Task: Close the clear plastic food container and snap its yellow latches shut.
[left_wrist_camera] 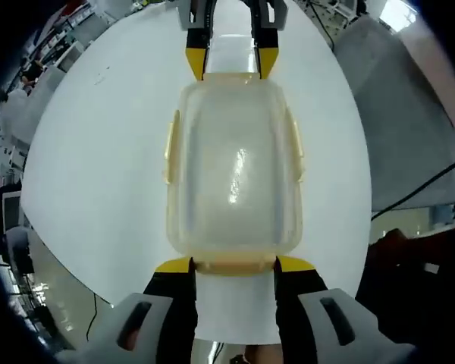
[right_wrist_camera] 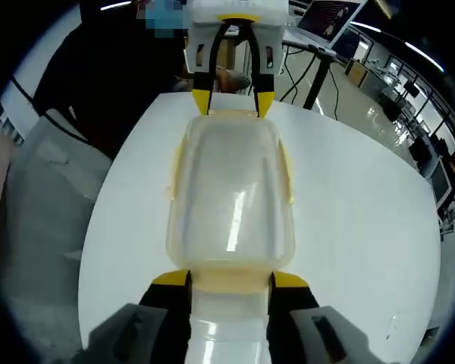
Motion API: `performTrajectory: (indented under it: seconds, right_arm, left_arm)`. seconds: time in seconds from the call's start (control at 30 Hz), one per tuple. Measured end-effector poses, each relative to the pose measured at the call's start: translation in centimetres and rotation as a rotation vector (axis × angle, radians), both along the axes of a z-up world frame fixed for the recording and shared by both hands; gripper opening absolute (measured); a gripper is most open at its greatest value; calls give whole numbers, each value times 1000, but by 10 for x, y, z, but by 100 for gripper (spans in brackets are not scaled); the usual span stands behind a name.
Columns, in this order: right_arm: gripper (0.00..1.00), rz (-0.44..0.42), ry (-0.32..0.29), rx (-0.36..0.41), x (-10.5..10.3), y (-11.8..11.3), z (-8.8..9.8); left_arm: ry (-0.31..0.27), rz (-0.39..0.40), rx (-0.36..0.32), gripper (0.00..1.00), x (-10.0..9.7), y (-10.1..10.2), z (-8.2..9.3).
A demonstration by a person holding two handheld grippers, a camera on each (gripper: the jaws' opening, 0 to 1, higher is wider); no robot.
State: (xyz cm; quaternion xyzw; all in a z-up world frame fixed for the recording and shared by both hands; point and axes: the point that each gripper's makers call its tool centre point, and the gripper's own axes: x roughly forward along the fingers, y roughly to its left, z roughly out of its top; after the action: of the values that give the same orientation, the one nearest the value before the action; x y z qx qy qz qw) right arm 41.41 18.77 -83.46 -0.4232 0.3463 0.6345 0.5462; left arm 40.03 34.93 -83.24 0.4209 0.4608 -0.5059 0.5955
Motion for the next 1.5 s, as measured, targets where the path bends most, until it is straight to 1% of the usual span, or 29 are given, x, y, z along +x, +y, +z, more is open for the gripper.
performTrajectory:
  seconds: [0.03, 0.07, 0.17, 0.27, 0.37, 0.5, 0.6, 0.7, 0.83, 1.0, 1.07, 1.27, 1.37, 1.5]
  right_arm:
    - [36, -4, 4, 1, 1, -3, 3]
    - [36, 7, -2, 3, 2, -6, 6]
    - [36, 5, -5, 6, 3, -11, 12]
    - [36, 6, -13, 7, 5, -18, 17]
    - [36, 11, -11, 4, 5, -25, 22]
    - [36, 11, -13, -8, 4, -39, 29]
    - [36, 6, -18, -15, 3, -50, 32]
    - [36, -12, -18, -18, 6, -64, 35]
    - [36, -10, -23, -36, 6, -81, 38]
    - [36, -9, -22, -71, 6, -107, 37]
    - [36, -10, -25, -92, 7, -115, 37]
    - [37, -37, -23, -117, 9, -136, 39]
    - [37, -31, -24, -148, 8, -148, 37]
    - [37, -43, -15, -167, 9, -162, 34]
  left_arm:
    - [2, 7, -7, 37, -1, -3, 3]
    - [-2, 12, -15, 37, -2, -5, 6]
    - [-20, 20, -33, 37, 1, -12, 16]
    - [-38, 21, -30, 37, 4, -20, 22]
    - [-36, 25, -33, 37, 3, -27, 29]
    - [-34, 28, -32, 37, 1, -42, 36]
    - [-49, 18, -24, 37, 2, -52, 42]
    - [-79, 0, -26, 37, 7, -66, 48]
    - [-78, -3, -39, 37, 8, -81, 49]
    - [-84, 4, -74, 37, 8, -108, 49]
    - [-87, -4, -75, 37, 9, -117, 48]
    - [-87, -17, -95, 37, 13, -137, 47]
    - [-78, -28, -95, 37, 14, -151, 45]
    - [-73, -31, -108, 37, 15, -162, 45]
